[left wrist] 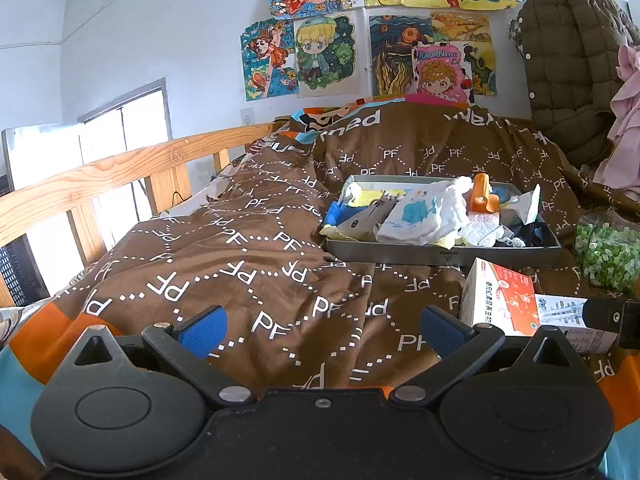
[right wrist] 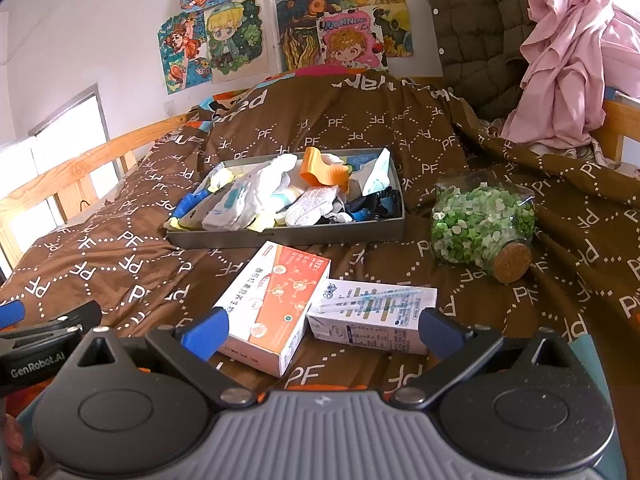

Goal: Organize soft objects

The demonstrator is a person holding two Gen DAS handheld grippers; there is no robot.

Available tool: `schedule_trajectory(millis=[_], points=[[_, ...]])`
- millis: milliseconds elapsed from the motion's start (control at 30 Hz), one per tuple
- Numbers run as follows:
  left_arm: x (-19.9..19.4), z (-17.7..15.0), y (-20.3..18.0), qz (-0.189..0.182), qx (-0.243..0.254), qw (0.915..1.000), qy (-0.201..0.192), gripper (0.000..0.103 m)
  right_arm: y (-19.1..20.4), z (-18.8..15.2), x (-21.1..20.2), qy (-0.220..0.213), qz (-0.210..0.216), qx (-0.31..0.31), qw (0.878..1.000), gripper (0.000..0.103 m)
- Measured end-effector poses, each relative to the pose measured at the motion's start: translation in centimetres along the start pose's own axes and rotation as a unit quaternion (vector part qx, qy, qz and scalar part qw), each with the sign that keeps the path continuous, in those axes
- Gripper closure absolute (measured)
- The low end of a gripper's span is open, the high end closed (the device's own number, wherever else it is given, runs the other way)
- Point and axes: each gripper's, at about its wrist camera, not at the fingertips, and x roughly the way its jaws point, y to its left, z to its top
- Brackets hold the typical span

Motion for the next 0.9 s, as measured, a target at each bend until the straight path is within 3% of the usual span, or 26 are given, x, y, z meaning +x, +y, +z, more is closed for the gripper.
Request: schedule_trajectory(millis=[900], points=[[0.08, 0.44, -0.13, 0.003, 0.005, 1.0000, 0.003, 0.001, -0.04, -0.09, 0.13, 0.004, 0.002, 0.001, 1.000, 0.000]])
